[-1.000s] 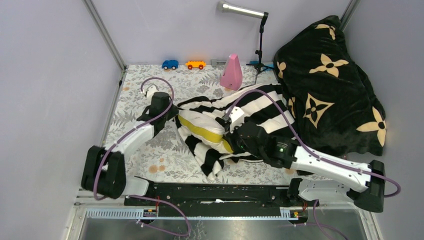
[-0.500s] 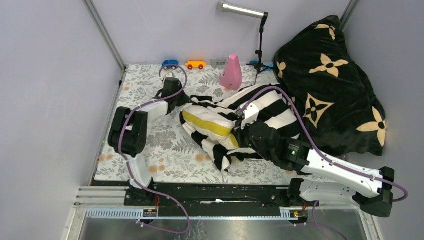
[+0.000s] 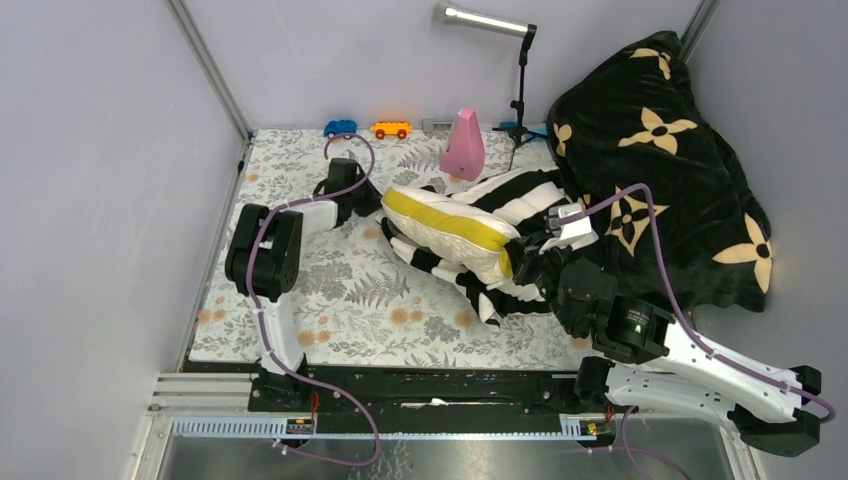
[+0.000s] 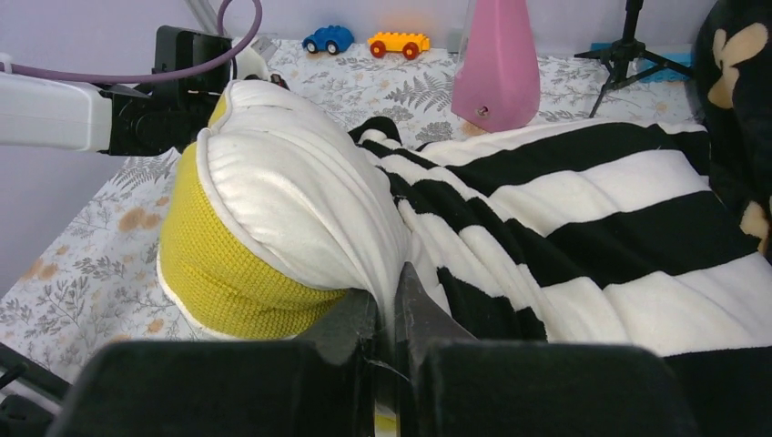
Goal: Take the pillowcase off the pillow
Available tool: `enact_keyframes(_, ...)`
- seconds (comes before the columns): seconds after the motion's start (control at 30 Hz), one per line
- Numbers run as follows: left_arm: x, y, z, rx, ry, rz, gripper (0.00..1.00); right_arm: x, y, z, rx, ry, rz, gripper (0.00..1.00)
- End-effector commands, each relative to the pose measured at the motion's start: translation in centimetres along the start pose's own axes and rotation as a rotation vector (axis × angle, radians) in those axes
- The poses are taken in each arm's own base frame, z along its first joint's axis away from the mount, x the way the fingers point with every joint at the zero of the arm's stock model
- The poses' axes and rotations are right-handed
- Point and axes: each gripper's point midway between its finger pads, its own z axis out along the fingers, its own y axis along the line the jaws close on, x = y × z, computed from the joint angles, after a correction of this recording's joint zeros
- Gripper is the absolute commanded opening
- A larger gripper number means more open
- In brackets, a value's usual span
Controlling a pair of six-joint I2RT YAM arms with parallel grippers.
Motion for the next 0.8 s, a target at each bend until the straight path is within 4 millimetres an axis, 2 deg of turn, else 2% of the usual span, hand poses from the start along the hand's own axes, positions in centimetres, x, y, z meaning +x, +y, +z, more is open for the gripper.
enact_keyframes(0.0,-4.0,2.7,1.0,-0.087,-0.122,0.003,0.00,-7.2,-1.8,-1.3,0.077,-0.254,0.214,0.00)
enact_keyframes(0.1,-5.6,1.1,0.1,-0.065,-0.147,0.038,0.00,-6.2,0.8,-0.3,-0.025,-0.213,0.161,0.00)
enact_keyframes(0.13,-6.3,0.4,-0.4,-0.056,-0.156,0.050,0.04,-5.7,1.9,0.1,-0.062,-0.189,0.139,0.00)
enact_keyframes(0.17,-7.0,-0.1,-1.0,-0.064,-0.165,0.060,0.14,-5.1,3.0,0.5,-0.101,-0.164,0.120,0.00)
enact_keyframes(0.2,-7.9,-0.3,-1.8,-0.097,-0.184,0.058,0.30,-4.5,4.0,0.9,-0.134,-0.137,0.102,0.00)
enact_keyframes(0.27,-10.3,-0.3,-4.6,-0.174,-0.265,0.038,0.69,-3.1,5.9,1.8,-0.191,-0.075,0.063,0.07)
enact_keyframes(0.33,-11.7,-0.1,-7.5,-0.208,-0.331,-0.001,0.98,-1.0,7.4,2.9,-0.216,0.014,0.007,0.08)
enact_keyframes(0.4,-12.6,-0.4,-10.5,-0.190,-0.384,-0.039,0.99,1.3,9.1,3.8,-0.254,0.104,-0.036,0.11)
enact_keyframes(0.43,-12.8,-0.7,-11.7,-0.168,-0.402,-0.052,0.99,2.6,10.1,4.2,-0.286,0.150,-0.056,0.15)
enact_keyframes(0.47,-12.8,-1.1,-12.9,-0.149,-0.416,-0.065,0.99,3.7,11.3,4.3,-0.340,0.196,-0.072,0.28)
enact_keyframes(0.53,-12.0,-1.4,-14.5,-0.122,-0.425,-0.092,0.99,5.4,13.5,4.3,-0.436,0.272,-0.103,0.74)
enact_keyframes(0.6,-10.5,-1.6,-15.4,-0.075,-0.403,-0.138,0.99,5.8,14.2,4.6,-0.444,0.300,-0.104,0.96)
enact_keyframes(0.63,-9.5,-1.6,-15.7,-0.048,-0.386,-0.160,0.99,5.7,14.2,4.8,-0.434,0.298,-0.103,0.99)
enact_keyframes(0.77,-5.7,-2.1,-16.2,0.057,-0.294,-0.205,0.98,4.4,13.4,5.6,-0.372,0.269,-0.117,1.00)
